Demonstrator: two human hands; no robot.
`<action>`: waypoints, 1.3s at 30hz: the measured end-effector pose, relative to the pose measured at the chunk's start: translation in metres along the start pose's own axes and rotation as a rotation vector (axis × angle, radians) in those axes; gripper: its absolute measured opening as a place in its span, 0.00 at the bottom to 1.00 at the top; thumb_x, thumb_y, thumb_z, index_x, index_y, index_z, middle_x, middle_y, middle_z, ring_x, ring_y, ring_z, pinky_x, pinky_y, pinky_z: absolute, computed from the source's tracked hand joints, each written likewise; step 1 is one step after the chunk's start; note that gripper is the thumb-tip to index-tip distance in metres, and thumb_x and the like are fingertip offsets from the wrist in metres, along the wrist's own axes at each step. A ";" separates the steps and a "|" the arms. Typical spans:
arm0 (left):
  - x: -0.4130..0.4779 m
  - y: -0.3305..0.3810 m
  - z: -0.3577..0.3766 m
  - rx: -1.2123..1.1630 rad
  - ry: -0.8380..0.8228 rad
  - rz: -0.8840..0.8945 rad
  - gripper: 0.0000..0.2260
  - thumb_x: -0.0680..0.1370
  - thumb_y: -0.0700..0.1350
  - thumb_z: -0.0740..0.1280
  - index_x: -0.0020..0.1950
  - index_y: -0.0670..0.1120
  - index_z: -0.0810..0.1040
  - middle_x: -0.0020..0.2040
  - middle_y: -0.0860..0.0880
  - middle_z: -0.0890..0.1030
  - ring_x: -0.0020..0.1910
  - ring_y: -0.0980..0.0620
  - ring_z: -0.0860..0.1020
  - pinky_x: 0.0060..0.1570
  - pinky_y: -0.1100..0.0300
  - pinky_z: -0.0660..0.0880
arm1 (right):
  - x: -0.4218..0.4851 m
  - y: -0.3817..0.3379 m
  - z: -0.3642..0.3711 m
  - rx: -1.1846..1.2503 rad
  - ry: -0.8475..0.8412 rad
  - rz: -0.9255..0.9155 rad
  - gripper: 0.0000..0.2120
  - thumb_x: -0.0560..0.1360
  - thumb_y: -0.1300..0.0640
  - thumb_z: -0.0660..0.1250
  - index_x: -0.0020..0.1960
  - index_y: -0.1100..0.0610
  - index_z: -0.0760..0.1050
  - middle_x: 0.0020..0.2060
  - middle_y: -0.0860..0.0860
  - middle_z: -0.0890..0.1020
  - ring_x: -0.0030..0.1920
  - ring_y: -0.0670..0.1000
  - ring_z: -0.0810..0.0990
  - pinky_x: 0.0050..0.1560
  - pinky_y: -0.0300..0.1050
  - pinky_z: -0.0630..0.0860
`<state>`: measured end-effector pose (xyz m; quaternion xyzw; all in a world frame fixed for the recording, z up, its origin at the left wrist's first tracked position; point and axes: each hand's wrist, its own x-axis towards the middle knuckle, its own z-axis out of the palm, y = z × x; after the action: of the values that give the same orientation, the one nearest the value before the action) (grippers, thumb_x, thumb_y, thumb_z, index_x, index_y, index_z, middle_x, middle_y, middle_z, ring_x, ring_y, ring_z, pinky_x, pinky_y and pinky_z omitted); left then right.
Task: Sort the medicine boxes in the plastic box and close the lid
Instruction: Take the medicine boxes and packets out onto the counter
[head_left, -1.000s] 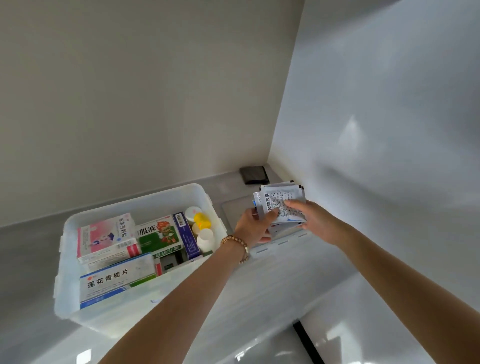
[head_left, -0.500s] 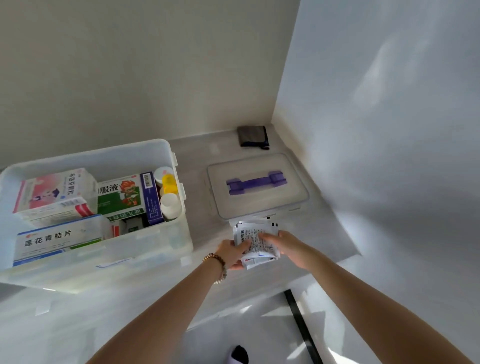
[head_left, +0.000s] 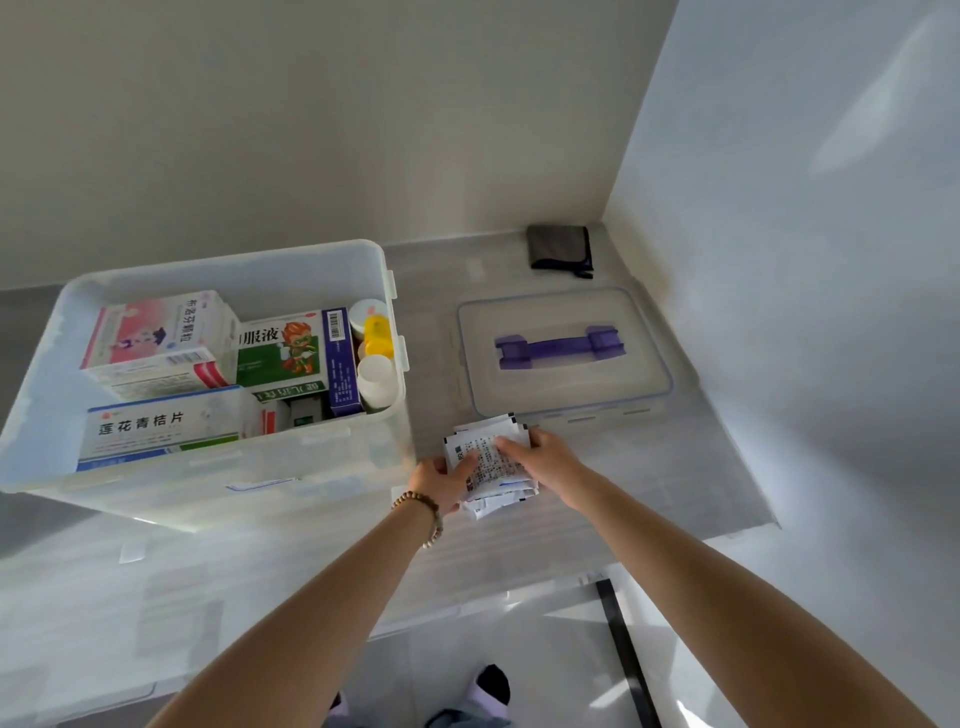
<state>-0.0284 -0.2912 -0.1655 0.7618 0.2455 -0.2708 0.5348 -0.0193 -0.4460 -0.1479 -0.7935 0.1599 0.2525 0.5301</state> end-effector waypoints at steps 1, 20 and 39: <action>-0.002 0.000 -0.001 0.013 0.000 0.006 0.16 0.74 0.58 0.64 0.48 0.45 0.76 0.43 0.49 0.78 0.44 0.51 0.76 0.40 0.61 0.77 | 0.000 0.002 -0.001 0.004 -0.009 -0.004 0.14 0.74 0.45 0.66 0.52 0.55 0.74 0.42 0.49 0.81 0.39 0.45 0.79 0.31 0.33 0.74; -0.030 0.016 -0.017 0.512 0.013 0.370 0.36 0.72 0.57 0.67 0.71 0.42 0.56 0.69 0.42 0.66 0.67 0.44 0.66 0.64 0.52 0.66 | -0.013 0.016 -0.026 -0.273 -0.026 -0.063 0.40 0.65 0.42 0.73 0.69 0.58 0.64 0.62 0.53 0.74 0.60 0.54 0.75 0.59 0.51 0.75; -0.054 -0.005 -0.021 0.821 0.151 0.691 0.34 0.75 0.57 0.62 0.74 0.45 0.51 0.71 0.47 0.63 0.68 0.48 0.65 0.62 0.53 0.71 | -0.042 0.028 -0.018 -0.429 0.162 -0.213 0.40 0.69 0.45 0.72 0.73 0.58 0.58 0.70 0.55 0.65 0.67 0.55 0.68 0.67 0.53 0.69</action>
<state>-0.0680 -0.2744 -0.1268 0.9618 -0.1076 -0.0973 0.2321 -0.0646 -0.4740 -0.1396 -0.9180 0.0603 0.1590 0.3584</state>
